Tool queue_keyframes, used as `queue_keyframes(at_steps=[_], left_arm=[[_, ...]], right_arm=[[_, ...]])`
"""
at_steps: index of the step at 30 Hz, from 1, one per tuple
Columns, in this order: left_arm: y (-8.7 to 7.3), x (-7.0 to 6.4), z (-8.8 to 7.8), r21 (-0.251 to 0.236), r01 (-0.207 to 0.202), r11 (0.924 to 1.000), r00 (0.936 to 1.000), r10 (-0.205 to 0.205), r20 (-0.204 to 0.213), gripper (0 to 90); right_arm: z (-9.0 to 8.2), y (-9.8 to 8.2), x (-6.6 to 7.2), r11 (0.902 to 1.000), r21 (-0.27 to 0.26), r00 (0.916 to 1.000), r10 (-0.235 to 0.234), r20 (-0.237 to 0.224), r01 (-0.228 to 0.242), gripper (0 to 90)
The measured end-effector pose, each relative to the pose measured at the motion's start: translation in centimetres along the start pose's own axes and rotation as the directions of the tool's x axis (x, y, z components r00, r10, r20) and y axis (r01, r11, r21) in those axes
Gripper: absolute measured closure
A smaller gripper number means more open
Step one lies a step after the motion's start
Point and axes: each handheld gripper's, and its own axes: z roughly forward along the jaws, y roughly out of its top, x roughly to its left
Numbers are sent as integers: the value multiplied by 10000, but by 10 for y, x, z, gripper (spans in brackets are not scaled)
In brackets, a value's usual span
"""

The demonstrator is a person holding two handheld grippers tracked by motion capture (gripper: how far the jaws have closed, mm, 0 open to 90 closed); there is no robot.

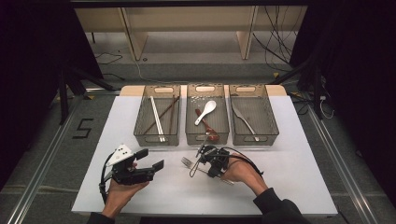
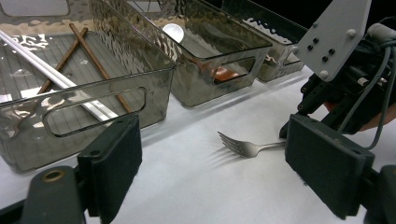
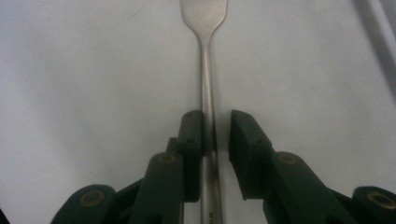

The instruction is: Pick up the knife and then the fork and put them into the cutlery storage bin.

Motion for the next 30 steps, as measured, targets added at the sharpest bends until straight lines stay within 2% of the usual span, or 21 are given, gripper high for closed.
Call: queue_keyframes(at_steps=[7, 15, 30], left_arm=[[0, 0, 0, -11, 0, 10000, 10000, 0, -13, 185], [0, 0, 0, -48, 35, 10000, 10000, -35, -19, 185], [0, 1, 0, -70, 91, 9999, 10000, -91, -9, 185]], right_arm=[[0, 3, 0, 9999, 139, 9999, -41, -156, 43, 820], [0, 8, 3, 9979, 422, 9988, -483, 3, 483, 838], [-4, 6, 1, 9981, 179, 9983, -585, -62, 586, 843]])
